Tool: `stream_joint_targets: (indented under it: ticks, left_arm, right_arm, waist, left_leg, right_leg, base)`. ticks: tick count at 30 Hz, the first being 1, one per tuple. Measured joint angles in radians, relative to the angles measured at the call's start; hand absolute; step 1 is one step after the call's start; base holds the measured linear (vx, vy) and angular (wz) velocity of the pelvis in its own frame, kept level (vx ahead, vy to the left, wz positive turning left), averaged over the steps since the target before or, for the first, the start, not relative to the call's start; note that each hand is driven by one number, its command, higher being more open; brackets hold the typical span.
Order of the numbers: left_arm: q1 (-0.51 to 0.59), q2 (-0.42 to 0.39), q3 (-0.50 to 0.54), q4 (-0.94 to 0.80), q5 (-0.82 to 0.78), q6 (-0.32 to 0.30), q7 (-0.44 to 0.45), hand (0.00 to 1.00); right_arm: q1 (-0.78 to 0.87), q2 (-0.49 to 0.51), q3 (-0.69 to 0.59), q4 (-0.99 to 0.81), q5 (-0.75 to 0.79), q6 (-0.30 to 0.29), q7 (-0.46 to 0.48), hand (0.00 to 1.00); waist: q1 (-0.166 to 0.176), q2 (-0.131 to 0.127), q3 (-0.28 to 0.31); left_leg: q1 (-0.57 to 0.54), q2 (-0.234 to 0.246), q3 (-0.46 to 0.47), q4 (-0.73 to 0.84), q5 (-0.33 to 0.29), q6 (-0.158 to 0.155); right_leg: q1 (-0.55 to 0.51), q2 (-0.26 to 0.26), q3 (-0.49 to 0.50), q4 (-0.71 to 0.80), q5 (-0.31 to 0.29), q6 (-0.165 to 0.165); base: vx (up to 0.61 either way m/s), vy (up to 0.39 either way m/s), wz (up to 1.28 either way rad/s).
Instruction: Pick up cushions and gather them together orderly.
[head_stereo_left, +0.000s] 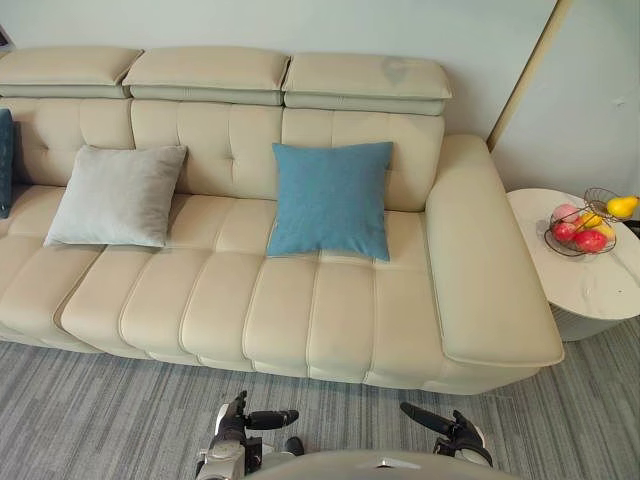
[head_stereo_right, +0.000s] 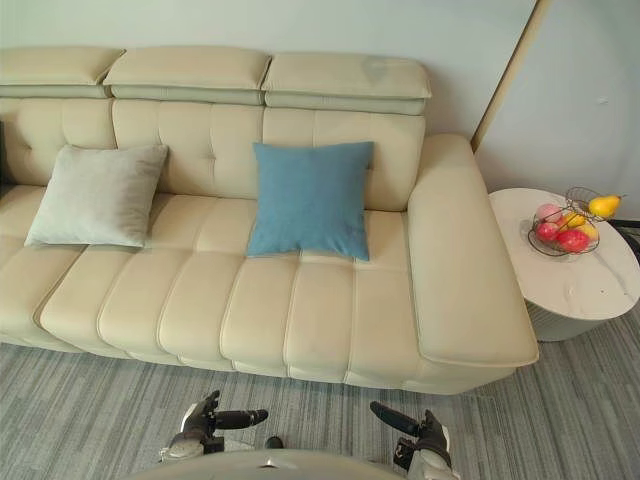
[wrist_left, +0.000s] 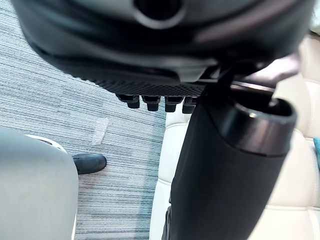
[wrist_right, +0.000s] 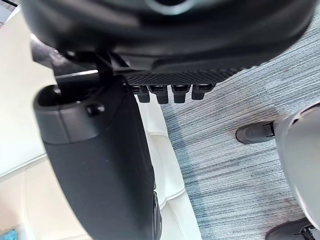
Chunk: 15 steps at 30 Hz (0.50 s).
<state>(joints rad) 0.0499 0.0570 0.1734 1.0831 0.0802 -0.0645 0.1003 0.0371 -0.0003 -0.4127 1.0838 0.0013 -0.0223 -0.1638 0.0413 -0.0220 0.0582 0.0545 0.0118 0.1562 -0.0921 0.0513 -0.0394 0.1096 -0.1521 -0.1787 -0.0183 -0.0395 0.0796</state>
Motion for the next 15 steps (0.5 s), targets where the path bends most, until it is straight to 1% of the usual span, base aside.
stream_joint_targets:
  ticks: [7, 9, 13, 15]
  left_arm:
    - [0.001, -0.002, 0.008, 0.0, -0.005, 0.0, -0.001, 1.0]
    - [0.002, -0.014, 0.041, 0.0, -0.025, 0.0, -0.003, 1.0]
    - [0.005, -0.028, 0.086, 0.001, -0.053, 0.0, -0.013, 1.0]
    - [0.009, -0.033, 0.101, 0.0, -0.085, 0.001, -0.015, 1.0]
  right_arm:
    - [0.002, -0.001, 0.0, 0.0, 0.0, 0.0, 0.001, 1.0]
    - [0.004, -0.001, 0.003, 0.0, -0.001, 0.001, 0.004, 1.0]
    - [0.026, -0.002, 0.044, -0.002, -0.001, 0.005, 0.01, 1.0]
    - [0.036, 0.002, 0.053, -0.004, 0.001, 0.017, 0.013, 1.0]
  waist:
    - [0.0, 0.0, 0.0]
    - [0.0, 0.003, 0.014]
    - [0.001, 0.005, 0.018]
    - [0.002, 0.005, 0.018]
  left_leg:
    - [0.005, 0.0, 0.005, 0.004, 0.0, 0.0]
    - [0.029, 0.002, 0.017, 0.004, -0.002, 0.0]
    - [0.042, 0.008, 0.028, 0.005, -0.003, -0.001]
    - [0.051, 0.014, 0.039, 0.005, -0.003, -0.001]
  right_leg:
    - [0.002, 0.0, 0.005, 0.002, 0.0, 0.0]
    - [0.017, 0.0, 0.016, 0.006, 0.0, -0.001]
    - [0.014, 0.004, 0.029, 0.028, -0.006, -0.008]
    - [0.012, 0.008, 0.042, 0.039, -0.009, -0.009]
  base:
    - [0.0, 0.0, -0.01]
    - [-0.01, 0.004, -0.12]
    - [-0.05, 0.005, -0.11]
    - [-0.07, 0.002, -0.18]
